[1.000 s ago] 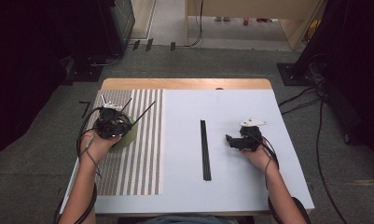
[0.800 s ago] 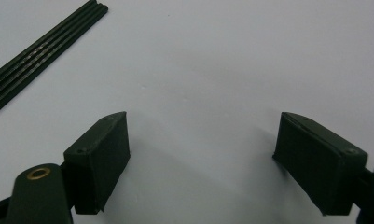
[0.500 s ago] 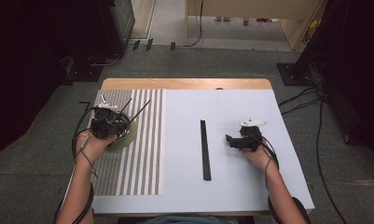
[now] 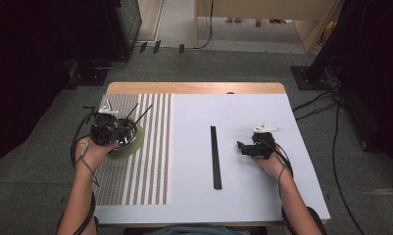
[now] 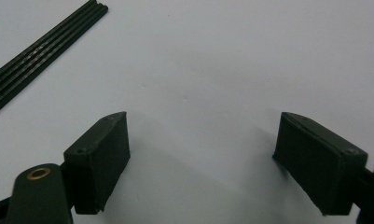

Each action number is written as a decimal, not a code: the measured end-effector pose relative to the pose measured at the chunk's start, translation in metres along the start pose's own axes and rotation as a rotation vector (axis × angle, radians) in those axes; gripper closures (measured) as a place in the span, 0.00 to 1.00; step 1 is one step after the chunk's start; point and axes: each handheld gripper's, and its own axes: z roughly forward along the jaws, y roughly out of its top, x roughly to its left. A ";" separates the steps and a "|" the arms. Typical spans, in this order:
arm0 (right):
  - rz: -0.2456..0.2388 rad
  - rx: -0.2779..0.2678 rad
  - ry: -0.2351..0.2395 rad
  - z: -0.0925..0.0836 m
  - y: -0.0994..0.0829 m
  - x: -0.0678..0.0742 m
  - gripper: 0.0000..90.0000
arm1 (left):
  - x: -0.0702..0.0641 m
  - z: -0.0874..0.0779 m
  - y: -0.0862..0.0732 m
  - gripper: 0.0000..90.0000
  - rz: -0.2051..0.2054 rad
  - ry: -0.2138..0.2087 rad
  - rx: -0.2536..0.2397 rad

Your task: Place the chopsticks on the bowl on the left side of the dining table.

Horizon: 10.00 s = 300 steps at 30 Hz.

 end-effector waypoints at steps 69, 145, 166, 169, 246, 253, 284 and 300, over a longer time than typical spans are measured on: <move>0.000 0.000 0.000 0.000 0.000 0.000 0.19 | 0.025 -0.003 -0.013 0.89 -0.023 0.062 -0.023; 0.001 0.002 0.000 0.000 0.000 0.000 0.19 | 0.020 -0.023 -0.041 0.42 0.021 0.128 -0.184; -0.001 0.001 0.000 0.000 0.000 0.000 0.19 | 0.024 -0.041 -0.072 0.40 -0.035 0.157 -0.210; 0.001 0.001 0.000 0.000 0.000 0.000 0.19 | 0.023 -0.041 -0.075 0.40 -0.025 0.164 -0.218; 0.000 0.000 -0.001 0.000 0.000 0.000 0.19 | 0.058 -0.038 -0.100 0.41 -0.104 0.245 -0.222; 0.000 0.001 -0.001 0.000 0.000 0.000 0.19 | 0.061 -0.038 -0.099 0.41 -0.111 0.251 -0.230; 0.000 0.000 -0.001 0.000 0.000 0.000 0.19 | 0.073 -0.031 -0.091 0.50 -0.188 0.279 -0.293; -0.001 0.000 -0.001 0.000 0.000 0.000 0.19 | 0.071 -0.037 -0.079 0.47 -0.201 0.269 -0.299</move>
